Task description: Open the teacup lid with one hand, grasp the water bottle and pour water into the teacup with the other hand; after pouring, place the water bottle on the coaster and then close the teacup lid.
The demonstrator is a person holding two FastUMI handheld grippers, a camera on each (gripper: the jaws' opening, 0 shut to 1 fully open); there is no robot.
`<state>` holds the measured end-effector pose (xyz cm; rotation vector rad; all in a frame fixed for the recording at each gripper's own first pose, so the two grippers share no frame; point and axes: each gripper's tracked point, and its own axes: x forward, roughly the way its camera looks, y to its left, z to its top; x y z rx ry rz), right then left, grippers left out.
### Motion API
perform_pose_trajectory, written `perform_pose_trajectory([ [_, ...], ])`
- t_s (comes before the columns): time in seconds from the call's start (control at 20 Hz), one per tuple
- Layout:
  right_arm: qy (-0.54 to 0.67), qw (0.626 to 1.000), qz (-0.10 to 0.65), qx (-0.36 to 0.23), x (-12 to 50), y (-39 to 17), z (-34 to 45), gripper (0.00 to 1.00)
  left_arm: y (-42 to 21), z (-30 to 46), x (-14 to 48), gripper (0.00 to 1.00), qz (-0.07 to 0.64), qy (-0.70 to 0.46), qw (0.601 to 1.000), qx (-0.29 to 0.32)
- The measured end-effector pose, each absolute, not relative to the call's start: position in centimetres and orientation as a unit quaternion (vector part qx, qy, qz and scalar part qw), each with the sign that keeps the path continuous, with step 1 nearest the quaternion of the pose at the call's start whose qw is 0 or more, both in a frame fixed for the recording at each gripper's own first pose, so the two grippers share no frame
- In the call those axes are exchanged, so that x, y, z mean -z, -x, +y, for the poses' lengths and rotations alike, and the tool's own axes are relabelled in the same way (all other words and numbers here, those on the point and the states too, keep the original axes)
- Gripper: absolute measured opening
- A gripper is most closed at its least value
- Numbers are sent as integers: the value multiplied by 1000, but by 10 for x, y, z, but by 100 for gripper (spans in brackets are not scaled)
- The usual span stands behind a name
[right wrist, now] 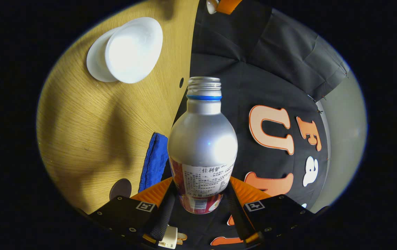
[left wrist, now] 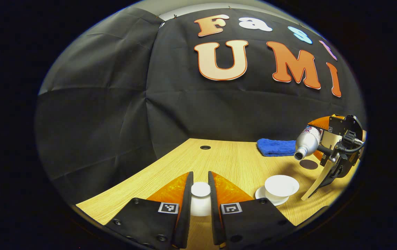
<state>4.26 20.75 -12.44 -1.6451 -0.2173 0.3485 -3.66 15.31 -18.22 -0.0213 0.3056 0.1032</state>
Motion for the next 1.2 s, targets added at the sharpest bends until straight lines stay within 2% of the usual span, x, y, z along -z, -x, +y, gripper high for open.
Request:
perform_pose_trajectory([
  [0.15,743,642,-114,-150,120,-44,213,78,36,151,184,30,154,10,987,-51],
  [0.4,749,635,-124,-144,113,-46,210,78,37,152,183,30,153,10,987,-51],
  [0.45,751,633,-124,-141,111,-46,209,75,37,150,182,30,153,10,987,-48],
  [0.55,754,630,-131,-135,106,-44,209,78,36,149,183,30,153,12,987,-46],
  [0.75,762,618,-146,-129,92,-51,210,78,37,150,183,30,153,11,987,-48],
  [0.95,767,610,-168,-108,69,-56,209,78,37,151,182,30,151,12,987,-49],
  [1.0,767,609,-172,-104,60,-62,206,75,37,149,184,30,152,12,987,-48],
  [1.1,773,599,-188,-92,51,-63,209,78,37,149,184,30,153,12,987,-48],
  [1.15,778,590,-201,-80,43,-61,211,75,36,149,183,30,152,13,987,-48],
  [1.2,782,582,-213,-71,38,-60,213,78,37,150,182,30,151,14,987,-48],
])
